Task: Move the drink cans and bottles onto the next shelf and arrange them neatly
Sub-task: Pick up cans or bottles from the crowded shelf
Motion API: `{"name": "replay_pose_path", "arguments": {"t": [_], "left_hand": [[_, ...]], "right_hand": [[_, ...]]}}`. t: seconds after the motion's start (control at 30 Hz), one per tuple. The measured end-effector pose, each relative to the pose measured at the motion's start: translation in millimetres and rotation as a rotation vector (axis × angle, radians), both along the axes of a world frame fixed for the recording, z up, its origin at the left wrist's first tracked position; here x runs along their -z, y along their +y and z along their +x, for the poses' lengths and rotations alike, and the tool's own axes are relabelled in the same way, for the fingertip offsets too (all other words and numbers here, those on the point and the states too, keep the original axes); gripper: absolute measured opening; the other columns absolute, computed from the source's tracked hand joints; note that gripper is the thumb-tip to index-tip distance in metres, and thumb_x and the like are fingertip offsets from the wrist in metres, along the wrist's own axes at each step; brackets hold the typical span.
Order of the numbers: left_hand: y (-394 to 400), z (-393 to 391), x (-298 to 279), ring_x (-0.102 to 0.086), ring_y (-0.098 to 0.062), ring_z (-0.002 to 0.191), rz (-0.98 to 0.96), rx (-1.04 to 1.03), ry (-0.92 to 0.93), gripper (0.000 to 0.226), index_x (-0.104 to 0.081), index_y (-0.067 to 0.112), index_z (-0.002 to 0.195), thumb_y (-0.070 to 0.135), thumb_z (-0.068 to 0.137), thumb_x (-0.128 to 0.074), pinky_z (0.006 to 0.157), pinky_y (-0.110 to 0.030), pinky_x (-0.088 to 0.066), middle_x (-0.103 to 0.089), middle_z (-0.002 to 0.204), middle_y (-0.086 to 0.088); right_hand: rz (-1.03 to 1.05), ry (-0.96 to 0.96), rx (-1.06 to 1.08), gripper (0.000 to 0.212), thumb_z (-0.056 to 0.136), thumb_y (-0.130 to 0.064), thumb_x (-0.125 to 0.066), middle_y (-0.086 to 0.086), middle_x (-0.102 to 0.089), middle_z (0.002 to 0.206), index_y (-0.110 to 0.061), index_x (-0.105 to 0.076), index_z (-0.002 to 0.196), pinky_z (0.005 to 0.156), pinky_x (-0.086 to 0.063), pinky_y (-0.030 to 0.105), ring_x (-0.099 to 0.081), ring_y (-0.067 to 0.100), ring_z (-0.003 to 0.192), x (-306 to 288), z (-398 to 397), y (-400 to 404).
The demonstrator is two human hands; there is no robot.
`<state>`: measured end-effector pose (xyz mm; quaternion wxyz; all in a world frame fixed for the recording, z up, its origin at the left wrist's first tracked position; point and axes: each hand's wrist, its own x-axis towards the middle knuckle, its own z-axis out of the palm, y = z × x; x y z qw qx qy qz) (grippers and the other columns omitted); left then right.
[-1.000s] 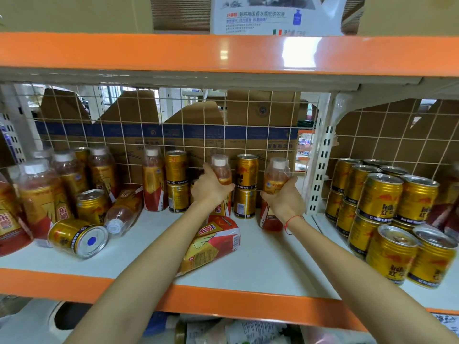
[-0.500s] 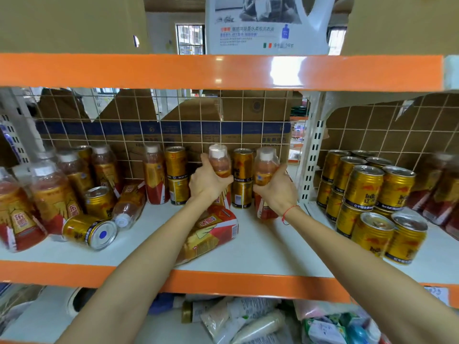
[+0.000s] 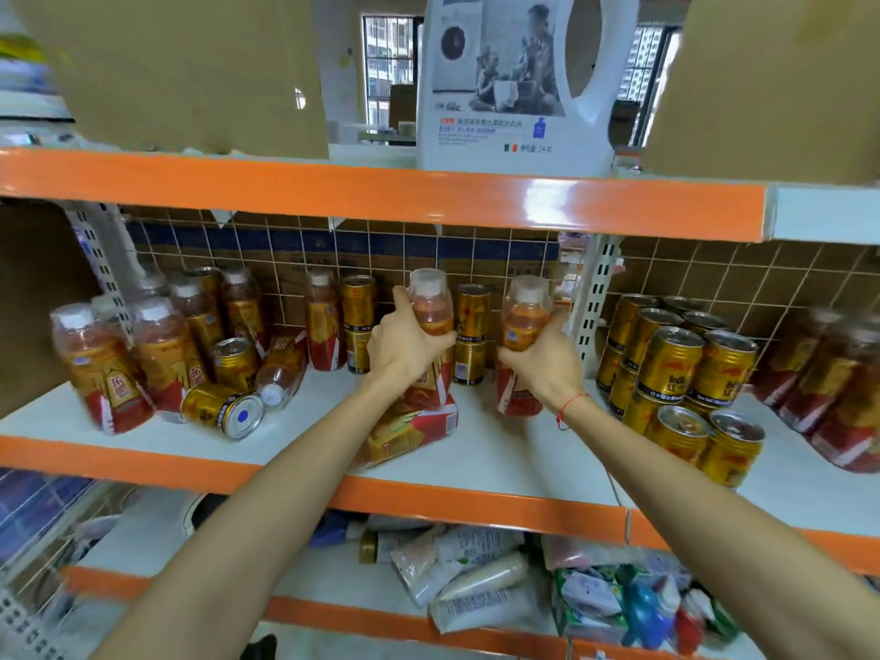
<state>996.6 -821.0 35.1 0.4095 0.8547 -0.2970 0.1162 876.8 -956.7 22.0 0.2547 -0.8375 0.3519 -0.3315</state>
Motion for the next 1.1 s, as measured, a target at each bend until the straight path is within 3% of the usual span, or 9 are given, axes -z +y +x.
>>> {"name": "replay_pose_path", "arguments": {"t": [0.27, 0.53, 0.7, 0.83, 1.1], "left_hand": [[15, -29, 5, -0.061, -0.031, 0.106, -0.013, -0.046, 0.039, 0.079, -0.031, 0.018, 0.134, 0.046, 0.074, -0.074, 0.084, -0.040, -0.050, -0.061, 0.119, -0.009], [35, -61, 7, -0.060, -0.031, 0.105, -0.025, 0.000, 0.079, 0.075, -0.032, 0.019, 0.130, 0.044, 0.073, -0.074, 0.083, -0.037, -0.045, -0.062, 0.115, -0.009], [54, -90, 7, -0.057, -0.032, 0.111, 0.005, 0.033, 0.098, 0.074, -0.031, 0.018, 0.132, 0.041, 0.076, -0.073, 0.092, -0.042, -0.044, -0.060, 0.120, -0.010], [64, -119, 11, -0.057, -0.035, 0.109, 0.021, 0.045, 0.147, 0.070, -0.034, 0.016, 0.127, 0.037, 0.074, -0.074, 0.088, -0.044, -0.046, -0.060, 0.118, -0.012], [49, -185, 16, -0.059, -0.035, 0.106, 0.115, 0.094, 0.150, 0.071, -0.031, 0.017, 0.128, 0.040, 0.076, -0.074, 0.079, -0.040, -0.047, -0.062, 0.115, -0.013]], "right_hand": [[0.019, -0.014, -0.009, 0.084, 0.073, -0.037, -0.075, 0.014, -0.060, 0.117, -0.007, -0.027, 0.135, 0.083, -0.053, 0.045, -0.062, 0.034, 0.101, 6, -36, 17], [0.043, -0.010, 0.055, 0.076, 0.076, -0.036, -0.072, 0.015, -0.058, 0.119, -0.008, -0.029, 0.131, 0.080, -0.051, 0.041, -0.062, 0.036, 0.101, 5, -69, 41], [0.055, -0.009, 0.102, 0.073, 0.076, -0.033, -0.074, 0.015, -0.060, 0.118, -0.009, -0.029, 0.129, 0.079, -0.050, 0.041, -0.061, 0.036, 0.102, 3, -100, 62], [0.070, 0.006, 0.140, 0.066, 0.075, -0.032, -0.074, 0.014, -0.061, 0.114, -0.010, -0.032, 0.121, 0.072, -0.047, 0.034, -0.062, 0.035, 0.099, 6, -129, 79], [0.083, 0.046, 0.250, 0.075, 0.072, -0.036, -0.074, 0.016, -0.060, 0.115, -0.009, -0.030, 0.126, 0.079, -0.051, 0.043, -0.061, 0.037, 0.101, 14, -198, 79]]}}
